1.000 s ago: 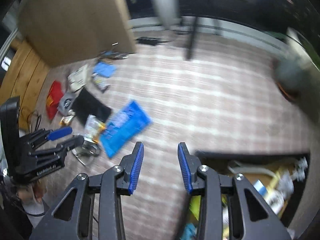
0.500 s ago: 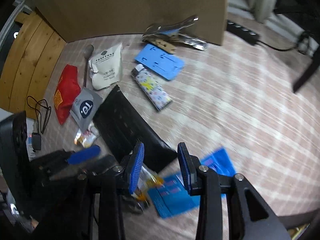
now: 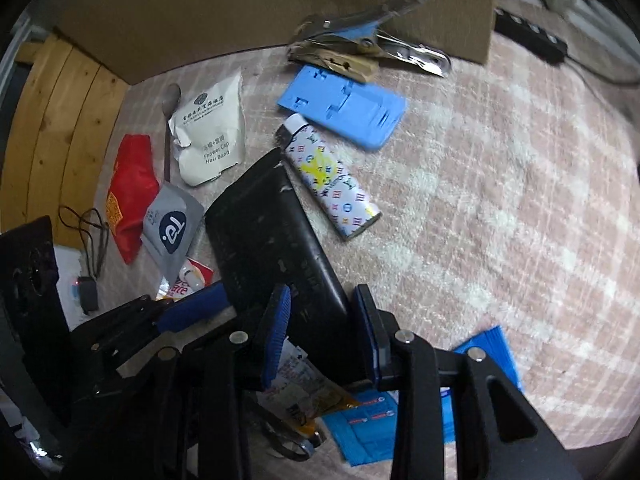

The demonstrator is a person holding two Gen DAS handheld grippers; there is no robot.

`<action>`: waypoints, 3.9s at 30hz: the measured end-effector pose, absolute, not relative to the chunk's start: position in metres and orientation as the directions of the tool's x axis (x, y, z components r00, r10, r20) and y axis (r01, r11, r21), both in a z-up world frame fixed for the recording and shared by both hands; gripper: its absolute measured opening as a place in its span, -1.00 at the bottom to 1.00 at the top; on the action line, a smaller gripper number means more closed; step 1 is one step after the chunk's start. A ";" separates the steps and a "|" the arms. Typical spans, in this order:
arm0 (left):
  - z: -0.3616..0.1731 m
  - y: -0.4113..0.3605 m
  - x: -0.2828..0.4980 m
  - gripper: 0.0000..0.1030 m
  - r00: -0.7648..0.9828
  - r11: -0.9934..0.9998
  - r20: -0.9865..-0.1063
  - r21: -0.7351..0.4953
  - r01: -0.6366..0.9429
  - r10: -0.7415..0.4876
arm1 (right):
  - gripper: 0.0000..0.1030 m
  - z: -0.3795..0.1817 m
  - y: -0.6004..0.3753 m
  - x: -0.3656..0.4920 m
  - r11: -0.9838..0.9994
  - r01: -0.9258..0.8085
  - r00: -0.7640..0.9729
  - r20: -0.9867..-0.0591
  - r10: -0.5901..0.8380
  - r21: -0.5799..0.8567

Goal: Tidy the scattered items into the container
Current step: 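Grasp the black pouch with both grippers together, then lift the black pouch with both grippers and carry it over the tray, then open both grippers to drop the black pouch into the tray, then move both grippers to the red bag on the rug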

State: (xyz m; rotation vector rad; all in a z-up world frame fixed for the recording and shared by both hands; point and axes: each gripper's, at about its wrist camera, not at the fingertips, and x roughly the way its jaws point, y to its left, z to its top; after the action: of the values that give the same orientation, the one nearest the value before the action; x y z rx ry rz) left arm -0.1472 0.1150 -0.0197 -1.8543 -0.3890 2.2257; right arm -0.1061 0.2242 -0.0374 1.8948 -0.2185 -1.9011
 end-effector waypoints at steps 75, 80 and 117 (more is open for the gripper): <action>0.113 0.423 0.044 -0.56 0.063 -0.547 -0.832 -0.418 -0.726 0.552 | -0.44 0.112 0.546 0.170 -0.861 -0.421 -0.331 -0.932 -0.146 0.285; 0.111 0.399 0.029 -0.56 0.023 -0.582 -0.840 -0.395 -0.710 0.542 | -0.44 0.113 0.525 0.154 -0.885 -0.374 -0.328 -0.932 -0.154 0.278; 0.024 -0.078 -0.123 0.24 -0.379 -0.910 -0.884 -0.365 0.195 0.274 | 0.23 0.066 0.123 -0.094 -0.886 0.357 -0.162 -0.914 -0.372 0.297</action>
State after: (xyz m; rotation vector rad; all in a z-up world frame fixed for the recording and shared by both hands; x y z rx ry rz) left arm -0.1231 -0.0775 0.0241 -1.7228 -0.6512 2.4846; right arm -0.0936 0.1227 0.0660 1.6471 -0.0171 -2.0875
